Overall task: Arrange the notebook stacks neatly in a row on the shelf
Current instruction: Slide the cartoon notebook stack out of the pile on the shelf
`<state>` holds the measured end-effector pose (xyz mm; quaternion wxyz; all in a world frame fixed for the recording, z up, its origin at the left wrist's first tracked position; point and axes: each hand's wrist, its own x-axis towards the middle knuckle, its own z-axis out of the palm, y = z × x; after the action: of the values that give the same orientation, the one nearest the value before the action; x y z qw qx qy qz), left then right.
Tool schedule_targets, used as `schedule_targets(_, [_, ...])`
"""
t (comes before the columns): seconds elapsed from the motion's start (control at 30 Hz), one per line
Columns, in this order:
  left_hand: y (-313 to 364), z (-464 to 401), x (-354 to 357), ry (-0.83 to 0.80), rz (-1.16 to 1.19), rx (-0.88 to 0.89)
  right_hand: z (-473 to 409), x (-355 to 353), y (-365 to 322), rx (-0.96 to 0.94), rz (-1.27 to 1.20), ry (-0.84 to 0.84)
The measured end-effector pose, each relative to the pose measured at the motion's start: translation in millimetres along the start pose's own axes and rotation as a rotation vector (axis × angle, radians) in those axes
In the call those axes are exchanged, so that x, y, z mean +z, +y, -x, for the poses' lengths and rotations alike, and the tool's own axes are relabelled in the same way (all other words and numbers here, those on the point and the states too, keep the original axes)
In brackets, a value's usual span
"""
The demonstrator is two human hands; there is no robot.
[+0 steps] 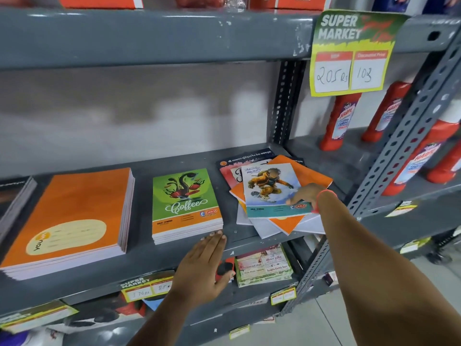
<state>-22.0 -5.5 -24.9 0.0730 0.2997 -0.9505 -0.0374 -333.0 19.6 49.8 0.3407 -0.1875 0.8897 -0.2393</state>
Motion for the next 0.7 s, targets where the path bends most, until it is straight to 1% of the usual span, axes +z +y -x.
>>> schedule_targets(0.03, [0.2,0.5,-0.6,0.004,0.001,0.000,-0.1,-2.2,3.9,-0.016,-0.082,-0.026])
schedule_targets(0.07, [0.6,1.1,-1.8,0.010,0.003,0.003,5.7,-6.9,5.2,0.013,-0.166,-0.041])
schedule_targets(0.13, [2.5,1.0,-4.5,0.004,0.009,0.010,14.9,-13.6,5.3,0.012,-0.409,-0.089])
schedule_targets(0.2, [1.5,2.2,-6.7,0.003,0.012,0.015,26.6,-18.6,-1.6,-0.050,-0.687,-0.145])
schedule_targets(0.23, [-1.1,4.2,-8.2,0.003,0.014,0.017,31.3,-19.0,-7.3,-0.084,-0.773,-0.159])
schedule_targets(0.27, [-4.0,6.9,-9.1,0.006,0.020,0.016,43.0,-18.1,-15.4,-0.094,-0.808,-0.172])
schedule_targets(0.33, [-13.4,15.8,-10.7,0.037,0.021,-0.011,60.1,-8.0,-31.2,-0.120,-0.801,-0.226])
schedule_targets(0.4, [-26.1,27.4,-12.7,0.087,-0.010,-0.061,73.3,11.2,-46.7,-0.144,-0.797,-0.329])
schedule_targets(0.47, [-37.6,39.3,-12.6,0.094,-0.027,-0.111,85.4,35.1,-61.5,-0.153,-0.790,-0.411])
schedule_targets(0.57, [-52.0,57.4,-12.1,0.111,0.008,-0.218,102.1,74.5,-81.1,-0.177,-0.726,-0.499])
schedule_targets(0.63, [-59.2,68.2,-11.3,0.116,0.021,-0.267,106.6,95.5,-87.6,-0.180,-0.656,-0.488])
schedule_targets(0.7, [-65.6,76.7,-8.1,0.114,0.023,-0.289,108.1,111.5,-89.8,-0.198,-0.568,-0.424])
